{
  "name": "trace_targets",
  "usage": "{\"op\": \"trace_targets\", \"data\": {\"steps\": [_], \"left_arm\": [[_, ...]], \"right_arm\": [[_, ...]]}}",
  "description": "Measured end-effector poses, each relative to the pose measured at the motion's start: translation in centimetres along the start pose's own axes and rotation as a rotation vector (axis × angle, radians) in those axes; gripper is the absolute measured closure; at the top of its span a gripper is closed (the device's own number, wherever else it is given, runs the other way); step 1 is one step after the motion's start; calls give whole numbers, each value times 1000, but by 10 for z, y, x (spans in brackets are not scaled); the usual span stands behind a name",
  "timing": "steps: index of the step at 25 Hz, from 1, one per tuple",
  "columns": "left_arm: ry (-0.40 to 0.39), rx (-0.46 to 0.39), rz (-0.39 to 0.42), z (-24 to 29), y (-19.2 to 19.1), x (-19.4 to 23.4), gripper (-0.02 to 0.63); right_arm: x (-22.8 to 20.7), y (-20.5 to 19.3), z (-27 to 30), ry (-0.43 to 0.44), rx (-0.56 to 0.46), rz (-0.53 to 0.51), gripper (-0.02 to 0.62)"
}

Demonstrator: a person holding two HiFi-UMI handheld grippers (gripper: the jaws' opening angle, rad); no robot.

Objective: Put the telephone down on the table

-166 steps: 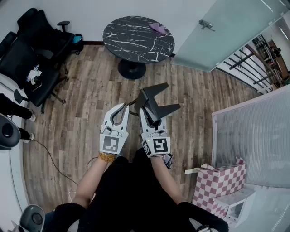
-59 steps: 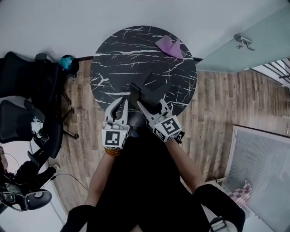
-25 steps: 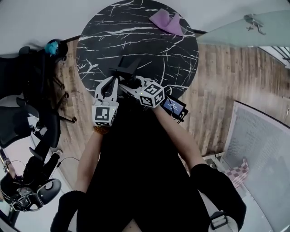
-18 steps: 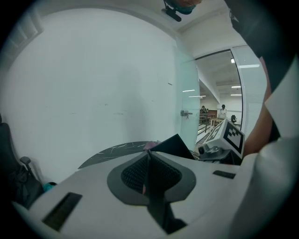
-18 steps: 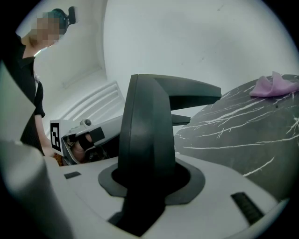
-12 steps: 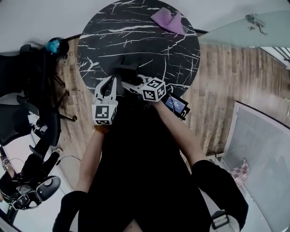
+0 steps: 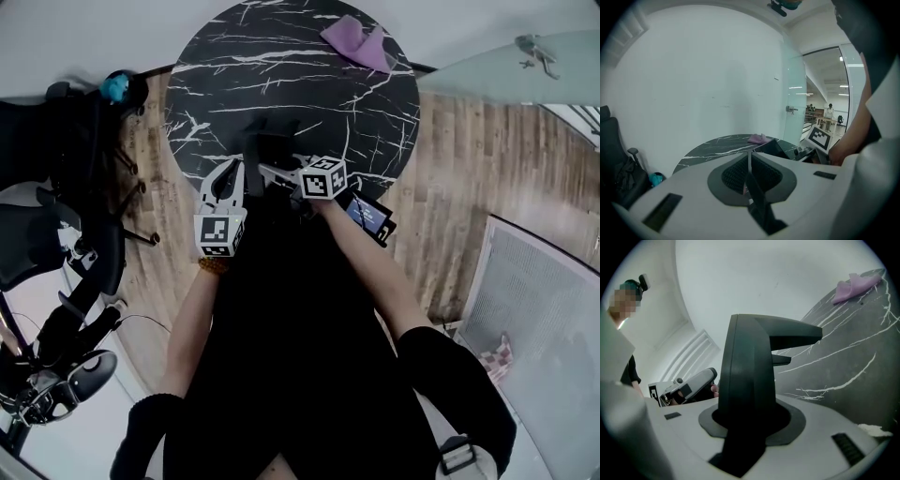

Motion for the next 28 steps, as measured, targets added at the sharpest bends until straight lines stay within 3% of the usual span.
{"op": "trace_targets", "data": {"steps": [18,28], "left_arm": [[7,17,-4,-5,-9,-7,578],[-9,42,-2,-5,-14,-9,578]], "right_arm": [[-40,-18,3,-40,62,120,428],[-52,-22,-4,-57,15,192,426]]}}
Point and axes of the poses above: the fingertips, and each gripper's own axes: z forward along the fingers, x to its left, y out of its top, the point moved 10 cm from there along -z, backward along the fingers, and after that the axes turned 5 degrees about y, right-handed, at the moved point
